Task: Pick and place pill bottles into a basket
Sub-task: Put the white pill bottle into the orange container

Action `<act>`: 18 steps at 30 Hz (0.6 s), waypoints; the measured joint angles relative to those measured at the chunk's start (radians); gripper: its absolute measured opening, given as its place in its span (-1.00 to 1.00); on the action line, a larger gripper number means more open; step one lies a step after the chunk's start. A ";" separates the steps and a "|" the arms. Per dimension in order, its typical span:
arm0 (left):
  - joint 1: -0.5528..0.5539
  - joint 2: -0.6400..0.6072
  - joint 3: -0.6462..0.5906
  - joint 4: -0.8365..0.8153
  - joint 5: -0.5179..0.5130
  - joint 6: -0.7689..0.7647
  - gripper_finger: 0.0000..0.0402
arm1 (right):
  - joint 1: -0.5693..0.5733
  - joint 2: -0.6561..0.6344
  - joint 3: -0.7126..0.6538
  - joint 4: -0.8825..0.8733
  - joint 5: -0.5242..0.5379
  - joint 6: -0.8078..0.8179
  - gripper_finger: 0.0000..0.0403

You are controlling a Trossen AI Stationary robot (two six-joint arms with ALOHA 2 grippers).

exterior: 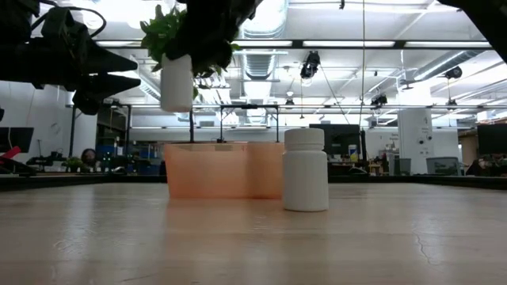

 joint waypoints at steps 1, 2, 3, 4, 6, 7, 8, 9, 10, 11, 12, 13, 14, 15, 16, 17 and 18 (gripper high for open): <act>0.000 0.001 0.000 0.000 0.000 0.000 -0.14 | -0.003 -0.008 -0.007 0.000 0.009 -0.004 -0.29; 0.000 0.001 0.000 0.001 0.000 0.000 -0.14 | -0.007 -0.014 -0.012 0.001 0.015 -0.008 -0.29; 0.000 0.001 0.000 0.000 0.000 0.000 -0.14 | -0.010 -0.018 -0.018 0.002 0.015 -0.013 -0.29; 0.000 0.001 0.000 0.000 0.000 0.000 -0.14 | -0.013 -0.019 -0.023 0.003 0.015 -0.015 -0.29; 0.000 0.000 0.000 0.001 0.000 0.000 -0.14 | -0.016 -0.020 -0.039 0.015 0.015 -0.016 -0.29; 0.000 0.000 0.000 0.000 0.000 0.000 -0.14 | -0.017 -0.020 -0.050 0.023 0.015 -0.017 -0.29; 0.000 0.000 0.000 0.000 0.000 0.000 -0.14 | -0.017 -0.020 -0.061 0.035 0.015 -0.017 -0.29; 0.000 0.000 0.000 0.001 0.000 0.000 -0.14 | -0.018 -0.020 -0.072 0.046 0.015 -0.016 -0.29; 0.000 0.000 0.000 0.000 0.000 0.000 -0.14 | -0.019 -0.020 -0.083 0.057 0.015 -0.017 -0.29; 0.000 0.001 0.000 0.000 0.000 0.000 -0.14 | -0.020 -0.020 -0.093 0.065 0.015 -0.016 -0.29; 0.000 0.001 0.000 0.001 0.000 0.000 -0.14 | -0.022 -0.020 -0.105 0.075 0.015 -0.014 -0.29; 0.000 0.001 0.000 0.000 0.000 0.000 -0.14 | -0.024 -0.020 -0.120 0.089 0.017 -0.012 -0.29; 0.000 0.001 0.000 0.000 0.000 0.000 -0.14 | -0.027 -0.023 -0.139 0.102 0.020 -0.004 -0.29; 0.000 0.001 0.000 0.000 0.000 0.000 -0.14 | -0.031 -0.028 -0.160 0.111 0.024 0.005 -0.29; 0.000 0.001 0.000 0.000 0.000 0.000 -0.14 | -0.035 -0.035 -0.187 0.127 0.034 0.015 -0.29; 0.000 0.001 0.000 0.000 0.000 0.000 -0.14 | -0.039 -0.046 -0.216 0.158 0.038 0.025 -0.29; 0.000 0.001 0.000 0.000 0.000 0.000 -0.14 | -0.043 -0.060 -0.245 0.187 0.038 0.036 -0.29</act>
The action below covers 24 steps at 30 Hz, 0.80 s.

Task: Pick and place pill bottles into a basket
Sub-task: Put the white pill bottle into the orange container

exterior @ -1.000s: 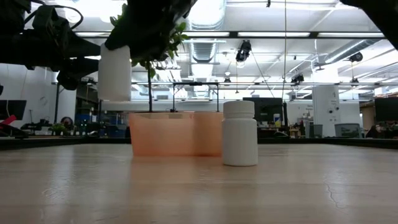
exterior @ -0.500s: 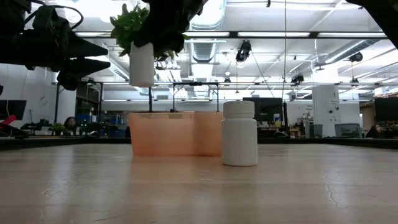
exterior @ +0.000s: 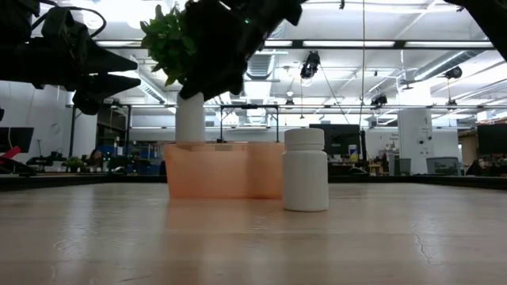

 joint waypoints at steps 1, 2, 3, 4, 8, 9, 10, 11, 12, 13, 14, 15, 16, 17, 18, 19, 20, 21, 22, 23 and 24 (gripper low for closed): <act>0.000 0.000 0.000 0.000 0.000 0.000 -0.14 | -0.005 -0.018 -0.033 0.029 0.001 0.012 -0.29; 0.000 0.000 0.000 0.000 0.000 0.000 -0.14 | -0.009 -0.036 -0.065 0.060 0.001 0.026 -0.29; 0.000 0.001 0.000 0.000 0.000 0.000 -0.14 | -0.013 -0.054 -0.097 0.088 0.001 0.037 -0.29; 0.000 0.001 0.000 0.000 0.000 0.000 -0.14 | -0.017 -0.072 -0.128 0.115 0.003 0.044 -0.29; 0.000 0.001 0.000 0.000 0.000 0.000 -0.14 | -0.021 -0.107 -0.215 0.175 0.003 0.049 -0.29; 0.000 0.000 0.000 0.000 0.000 0.000 -0.14 | -0.020 -0.108 -0.225 0.178 0.003 0.049 -0.29; 0.000 0.000 0.000 0.000 0.000 0.000 -0.14 | -0.019 -0.108 -0.233 0.179 0.003 0.047 -0.29; 0.000 0.000 0.000 0.000 0.000 0.000 -0.14 | -0.018 -0.108 -0.242 0.182 0.003 0.045 -0.29; 0.000 0.000 0.000 0.000 0.000 0.000 -0.14 | -0.015 -0.108 -0.252 0.191 0.003 0.046 -0.29; 0.000 0.001 0.000 0.000 0.000 0.000 -0.14 | -0.015 -0.108 -0.264 0.210 0.003 0.049 -0.29; 0.000 0.000 0.000 0.000 0.000 0.000 -0.14 | -0.014 -0.108 -0.277 0.230 0.004 0.053 -0.29; 0.000 0.000 0.000 0.000 0.000 0.000 -0.14 | -0.014 -0.108 -0.287 0.243 0.007 0.060 -0.29; 0.000 0.000 0.000 0.000 0.000 0.000 -0.14 | -0.014 -0.108 -0.297 0.254 0.017 0.069 -0.29; 0.000 0.000 0.000 0.000 0.000 0.000 -0.14 | -0.015 -0.108 -0.303 0.260 0.026 0.075 -0.29; 0.000 0.000 0.000 0.000 0.000 0.000 -0.14 | -0.015 -0.108 -0.311 0.271 0.027 0.076 -0.29; 0.000 0.000 0.000 0.000 0.000 0.000 -0.14 | -0.016 -0.108 -0.320 0.285 0.027 0.075 -0.29; 0.000 0.000 0.000 0.000 0.000 0.000 -0.14 | -0.016 -0.109 -0.330 0.303 0.029 0.075 -0.29; 0.000 0.000 0.000 0.000 0.000 0.000 -0.14 | -0.016 -0.110 -0.340 0.318 0.029 0.075 -0.29; 0.000 0.000 0.000 0.000 0.000 0.000 -0.14 | -0.016 -0.110 -0.348 0.327 0.029 0.076 -0.29; 0.000 0.000 0.000 0.000 0.000 0.000 -0.14 | -0.016 -0.110 -0.351 0.327 0.029 0.075 -0.29; 0.000 0.000 0.000 0.000 0.000 0.000 -0.14 | -0.016 -0.110 -0.354 0.329 0.029 0.072 -0.29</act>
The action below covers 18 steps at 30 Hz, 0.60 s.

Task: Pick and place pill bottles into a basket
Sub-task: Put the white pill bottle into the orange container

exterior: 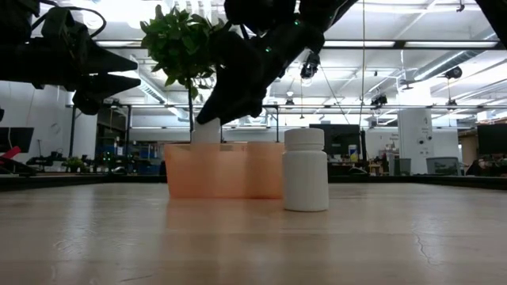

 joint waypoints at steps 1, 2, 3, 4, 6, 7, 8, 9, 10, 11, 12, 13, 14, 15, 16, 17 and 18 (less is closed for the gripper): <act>0.000 0.000 0.000 0.000 0.000 0.000 -0.14 | 0.000 0.000 -0.003 0.001 0.000 -0.006 -0.29; 0.000 0.000 0.000 0.000 0.000 0.000 -0.14 | 0.001 0.005 -0.004 0.002 0.000 -0.016 -0.29; 0.000 0.000 0.000 0.000 0.000 0.000 -0.14 | 0.001 0.008 -0.004 0.002 0.000 -0.024 -0.29; 0.000 0.000 0.000 0.000 0.000 0.000 -0.14 | 0.001 0.011 -0.005 -0.007 0.000 -0.027 -0.29; 0.000 0.001 0.000 0.000 0.000 0.000 -0.14 | 0.001 0.014 -0.011 -0.015 -0.001 -0.039 -0.29; 0.000 0.001 0.000 0.000 0.000 0.000 -0.14 | 0.001 0.015 -0.011 -0.011 -0.001 -0.044 -0.29; 0.000 0.001 0.000 0.000 0.000 0.000 -0.14 | 0.001 0.015 -0.011 -0.009 -0.001 -0.046 -0.29; 0.000 0.001 0.000 0.000 0.000 0.000 -0.14 | 0.001 0.015 -0.011 -0.010 -0.003 -0.049 -0.29; 0.000 0.001 0.000 0.000 0.000 0.000 -0.14 | 0.001 0.015 -0.011 -0.010 -0.003 -0.049 -0.29; 0.000 0.001 0.000 0.000 0.000 0.000 -0.14 | 0.001 0.016 -0.011 -0.011 -0.003 -0.049 -0.29; 0.000 0.001 0.000 0.000 0.000 0.000 -0.14 | 0.001 0.017 -0.011 -0.011 -0.003 -0.052 -0.29; 0.000 0.001 0.000 0.000 0.000 0.000 -0.14 | 0.001 0.017 -0.011 -0.011 -0.004 -0.053 -0.29; 0.000 0.001 0.000 0.000 0.000 0.000 -0.14 | 0.001 0.017 -0.011 -0.011 -0.004 -0.053 -0.26; 0.000 0.002 0.000 0.000 0.000 0.000 -0.14 | 0.001 0.017 -0.011 -0.011 -0.004 -0.053 -0.23; 0.000 0.002 0.000 0.000 0.000 0.000 -0.14 | 0.001 0.017 -0.011 -0.011 -0.004 -0.053 -0.19; 0.000 0.002 0.000 0.000 0.000 0.000 -0.14 | 0.001 0.017 -0.011 -0.011 -0.004 -0.053 -0.15; 0.000 0.002 0.000 0.000 0.000 0.000 -0.14 | 0.001 0.017 -0.011 -0.011 -0.004 -0.055 -0.11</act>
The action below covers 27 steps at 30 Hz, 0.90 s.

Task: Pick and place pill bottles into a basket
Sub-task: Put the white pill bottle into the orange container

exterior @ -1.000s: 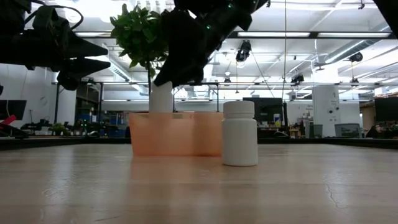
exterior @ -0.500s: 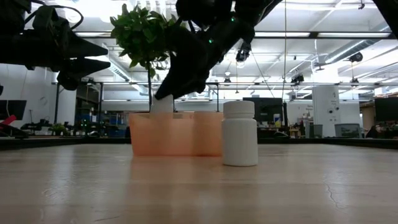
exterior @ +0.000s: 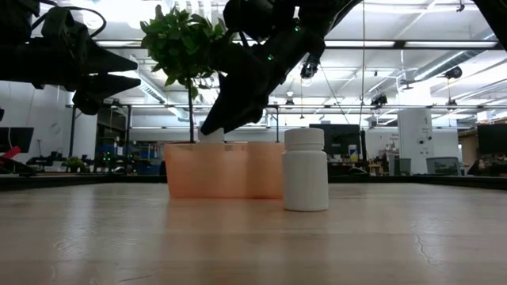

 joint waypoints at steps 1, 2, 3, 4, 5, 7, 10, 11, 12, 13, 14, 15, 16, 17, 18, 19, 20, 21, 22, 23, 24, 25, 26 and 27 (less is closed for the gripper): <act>0.000 0.000 0.000 0.000 0.000 0.000 -0.14 | 0.000 0.000 0.000 0.000 0.000 -0.001 -0.08; 0.000 0.000 0.000 0.000 0.000 0.000 -0.14 | 0.000 0.000 0.000 0.000 0.000 -0.001 -0.05; 0.000 0.000 0.000 0.000 0.000 0.000 -0.14 | 0.000 0.000 0.000 0.000 0.000 -0.001 -0.03; 0.000 0.000 0.000 0.000 0.000 0.000 -0.14 | 0.000 0.000 0.000 -0.001 0.000 -0.001 -0.01; 0.000 0.000 0.000 0.000 0.000 0.000 -0.14 | 0.000 0.000 0.000 -0.001 0.000 -0.001 0.00; 0.000 0.000 0.000 0.000 0.000 0.000 -0.14 | 0.000 0.000 0.000 -0.002 -0.001 -0.001 0.02; 0.000 0.000 0.000 0.000 0.000 0.000 -0.14 | 0.000 0.000 0.000 -0.002 -0.001 0.000 0.03; 0.000 0.000 0.000 0.000 0.000 0.000 -0.14 | 0.000 0.000 0.000 -0.002 -0.001 0.005 0.03; 0.000 0.000 0.000 0.000 0.000 0.000 -0.14 | 0.000 0.000 0.000 -0.002 -0.001 0.008 0.03; 0.000 0.000 0.000 0.000 0.000 0.000 -0.14 | 0.000 0.000 0.000 -0.002 -0.001 0.012 0.03; 0.000 0.000 0.000 0.000 0.000 0.000 -0.14 | 0.000 0.000 0.000 -0.002 0.000 0.014 0.04; 0.000 0.000 0.000 0.000 0.000 0.000 -0.14 | 0.000 -0.002 0.000 -0.004 0.000 0.015 0.04; 0.000 0.000 0.000 0.000 0.000 0.000 -0.14 | 0.000 -0.002 0.000 -0.006 0.000 0.015 0.04; 0.000 0.000 0.000 0.000 0.000 0.000 -0.14 | 0.000 -0.007 0.000 -0.012 0.000 0.014 0.04; 0.000 0.000 0.000 0.000 0.000 0.000 -0.14 | 0.000 -0.014 0.000 -0.025 0.000 0.012 0.04; 0.000 0.000 0.000 0.000 0.000 0.000 -0.14 | 0.000 -0.024 0.000 -0.037 0.000 0.007 0.04; 0.000 0.000 0.000 0.000 0.000 0.000 -0.14 | 0.000 -0.038 0.000 -0.053 0.000 0.003 0.04; 0.000 0.000 0.000 0.000 0.000 0.000 -0.14 | 0.000 -0.050 0.000 -0.066 0.000 -0.002 0.04; 0.000 0.000 0.000 0.000 0.000 0.000 -0.14 | 0.000 -0.067 0.001 -0.083 0.000 -0.006 0.04; 0.000 0.000 0.000 0.000 0.000 0.000 -0.14 | 0.000 -0.085 0.001 -0.111 0.000 -0.015 0.04; 0.000 0.000 0.000 0.000 0.000 0.000 -0.14 | 0.000 -0.103 0.001 -0.137 0.000 -0.026 0.04; 0.000 0.000 0.000 0.000 0.000 0.000 -0.14 | 0.000 -0.123 0.001 -0.162 0.000 -0.039 0.04; 0.000 0.000 0.000 0.000 0.000 0.000 -0.14 | 0.004 -0.139 0.001 -0.189 0.000 -0.049 0.04; 0.000 0.000 0.000 0.000 0.000 0.000 -0.14 | 0.006 -0.161 0.001 -0.214 -0.001 -0.054 0.04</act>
